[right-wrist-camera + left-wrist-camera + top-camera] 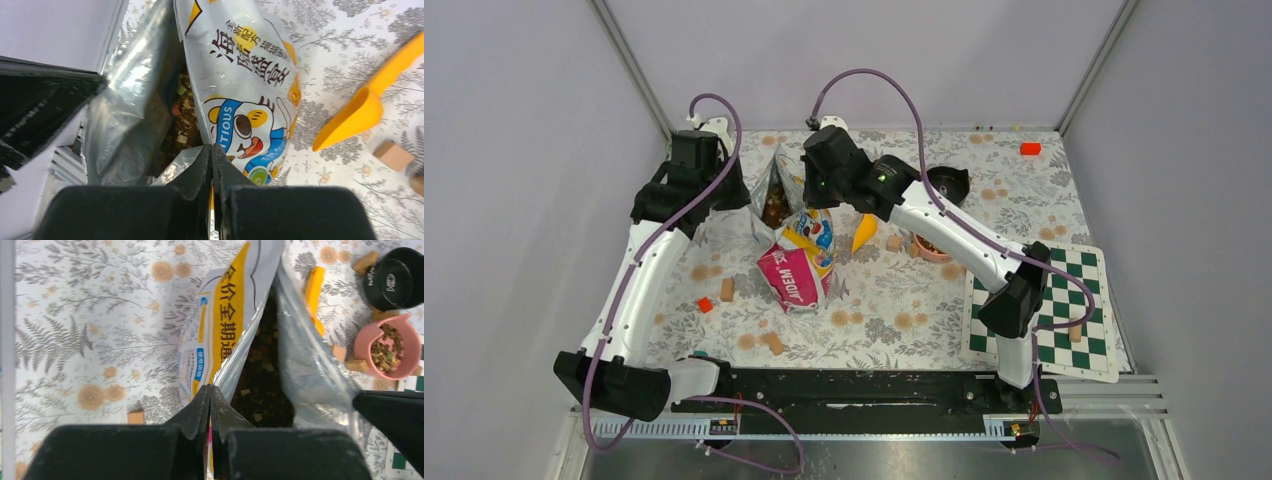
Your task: Serve the pet food
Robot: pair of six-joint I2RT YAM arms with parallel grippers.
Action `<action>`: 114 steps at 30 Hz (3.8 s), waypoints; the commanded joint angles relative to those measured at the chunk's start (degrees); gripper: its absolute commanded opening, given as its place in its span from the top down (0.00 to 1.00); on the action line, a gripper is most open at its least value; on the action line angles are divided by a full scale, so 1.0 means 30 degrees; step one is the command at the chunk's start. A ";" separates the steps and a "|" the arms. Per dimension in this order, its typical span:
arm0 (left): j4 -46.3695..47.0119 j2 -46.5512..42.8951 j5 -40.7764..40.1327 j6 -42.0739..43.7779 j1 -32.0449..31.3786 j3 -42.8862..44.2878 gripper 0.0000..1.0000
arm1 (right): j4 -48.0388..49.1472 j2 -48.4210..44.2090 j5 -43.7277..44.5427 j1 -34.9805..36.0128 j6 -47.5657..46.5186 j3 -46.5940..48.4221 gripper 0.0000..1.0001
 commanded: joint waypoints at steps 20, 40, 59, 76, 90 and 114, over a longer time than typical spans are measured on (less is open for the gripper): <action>0.1043 -0.1349 0.1247 -0.0378 0.0297 0.1693 0.63 | -0.2693 -0.0646 0.1123 -0.0387 -0.3467 0.3875 0.56; 0.1575 0.0511 0.1340 -0.1714 0.0331 -0.0426 0.48 | -0.3192 0.3656 -0.2468 -0.0386 -0.3062 0.6895 0.40; 0.0321 0.0143 -0.3172 0.0445 0.0371 0.4185 1.00 | -0.5706 0.1197 0.3973 -0.0739 -0.8522 0.9893 1.00; -0.0399 -0.0559 -0.4619 0.1029 0.0558 0.5669 1.00 | -0.4506 -0.0570 0.4731 -0.0740 -0.7582 0.9572 1.00; 0.1044 -0.0609 -0.2785 0.0027 0.1353 0.4955 0.27 | -0.4763 -0.0172 0.3676 -0.2350 -0.5286 0.8337 0.25; 0.2730 -0.1860 -0.2847 0.0412 0.1411 0.3713 0.01 | -0.3829 0.8658 0.0796 -0.6470 0.2016 0.4313 0.25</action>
